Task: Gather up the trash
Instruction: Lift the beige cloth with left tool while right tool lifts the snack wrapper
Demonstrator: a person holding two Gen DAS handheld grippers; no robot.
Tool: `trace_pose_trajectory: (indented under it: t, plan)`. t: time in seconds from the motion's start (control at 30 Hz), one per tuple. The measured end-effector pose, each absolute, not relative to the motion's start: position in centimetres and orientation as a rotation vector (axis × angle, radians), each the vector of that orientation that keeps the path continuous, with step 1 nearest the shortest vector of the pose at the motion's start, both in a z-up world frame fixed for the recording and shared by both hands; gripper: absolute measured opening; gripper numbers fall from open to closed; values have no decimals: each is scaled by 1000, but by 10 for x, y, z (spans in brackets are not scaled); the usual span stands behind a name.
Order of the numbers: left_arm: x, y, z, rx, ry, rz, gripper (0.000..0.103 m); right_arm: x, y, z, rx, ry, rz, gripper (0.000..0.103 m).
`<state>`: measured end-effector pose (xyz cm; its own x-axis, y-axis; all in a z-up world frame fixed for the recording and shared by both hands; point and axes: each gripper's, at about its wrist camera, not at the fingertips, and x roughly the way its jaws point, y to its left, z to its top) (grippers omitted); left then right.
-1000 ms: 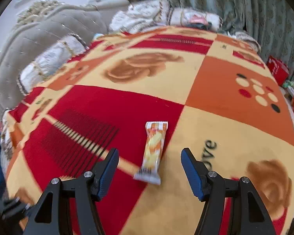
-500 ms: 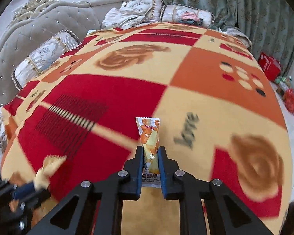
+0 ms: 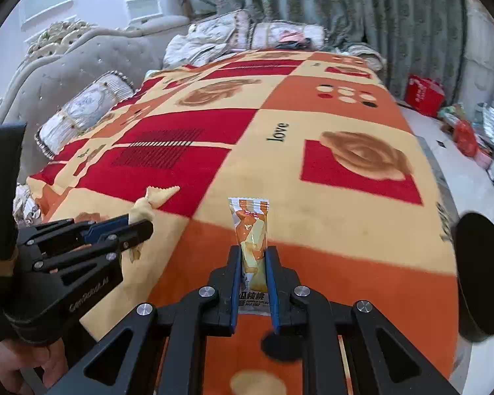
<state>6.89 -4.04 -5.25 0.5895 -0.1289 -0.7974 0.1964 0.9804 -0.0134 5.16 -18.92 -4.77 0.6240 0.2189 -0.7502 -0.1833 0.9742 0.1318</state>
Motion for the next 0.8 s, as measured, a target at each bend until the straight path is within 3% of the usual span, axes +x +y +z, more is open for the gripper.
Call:
trace_pose_trajectory:
  t: [0.8]
  plan:
    - [50,-47,-49,122,893,-163,12,25,-184,-37,35,825,203,14]
